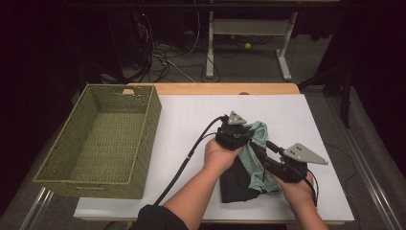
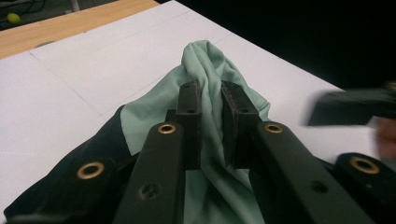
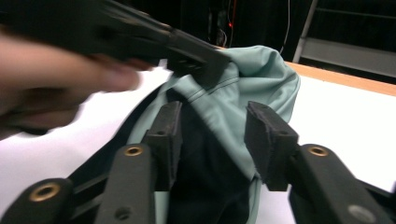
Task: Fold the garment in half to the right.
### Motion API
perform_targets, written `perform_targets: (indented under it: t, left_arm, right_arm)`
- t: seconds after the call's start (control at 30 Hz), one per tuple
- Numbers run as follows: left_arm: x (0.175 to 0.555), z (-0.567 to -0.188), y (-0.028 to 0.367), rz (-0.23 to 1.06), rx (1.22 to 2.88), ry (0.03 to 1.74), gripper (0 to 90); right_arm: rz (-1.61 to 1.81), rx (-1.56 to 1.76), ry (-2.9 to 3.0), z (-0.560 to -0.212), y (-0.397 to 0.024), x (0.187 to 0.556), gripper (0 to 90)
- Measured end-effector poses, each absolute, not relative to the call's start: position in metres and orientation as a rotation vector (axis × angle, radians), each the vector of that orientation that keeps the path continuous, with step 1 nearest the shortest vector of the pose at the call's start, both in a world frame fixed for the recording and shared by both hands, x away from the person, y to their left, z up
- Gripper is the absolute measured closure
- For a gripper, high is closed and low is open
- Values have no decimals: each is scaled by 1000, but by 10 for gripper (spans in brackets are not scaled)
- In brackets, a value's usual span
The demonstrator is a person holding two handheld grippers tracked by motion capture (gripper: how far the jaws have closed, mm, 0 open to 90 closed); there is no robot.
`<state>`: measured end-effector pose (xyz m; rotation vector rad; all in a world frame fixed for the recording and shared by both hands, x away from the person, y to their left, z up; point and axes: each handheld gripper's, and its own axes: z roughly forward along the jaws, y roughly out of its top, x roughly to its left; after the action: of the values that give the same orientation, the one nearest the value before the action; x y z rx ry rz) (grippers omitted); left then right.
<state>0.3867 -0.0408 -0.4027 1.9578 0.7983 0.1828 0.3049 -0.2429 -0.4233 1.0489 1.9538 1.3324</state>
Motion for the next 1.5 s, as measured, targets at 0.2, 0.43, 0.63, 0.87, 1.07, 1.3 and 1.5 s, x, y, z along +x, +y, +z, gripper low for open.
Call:
perform_targets:
  t: [0.2, 0.43, 0.63, 0.87, 1.07, 1.3, 1.5]
  left_arm:
    - [386, -401, -34, 176, 1940, 794, 752]
    - [385, -401, -29, 147, 1923, 808, 651]
    - [379, -399, -21, 145, 1915, 806, 525]
    - [380, -404, -29, 101, 1915, 819, 529]
    - [378, -404, -31, 134, 1928, 801, 687]
    - [374, -400, -30, 181, 1932, 778, 814]
    - [370, -389, -28, 190, 1911, 759, 819]
  right_arm:
    - [1274, 1062, 2020, -428, -231, 332, 576]
    - [1267, 1051, 2068, -436, -225, 338, 874]
    - [1278, 1082, 2035, -437, -229, 337, 874]
    - [1274, 1085, 2026, -437, -227, 336, 874]
    - [1270, 1090, 2026, -438, -226, 335, 874]
    - [1270, 1085, 2023, -438, -225, 335, 874]
    - [1272, 1083, 2040, -439, -224, 335, 875]
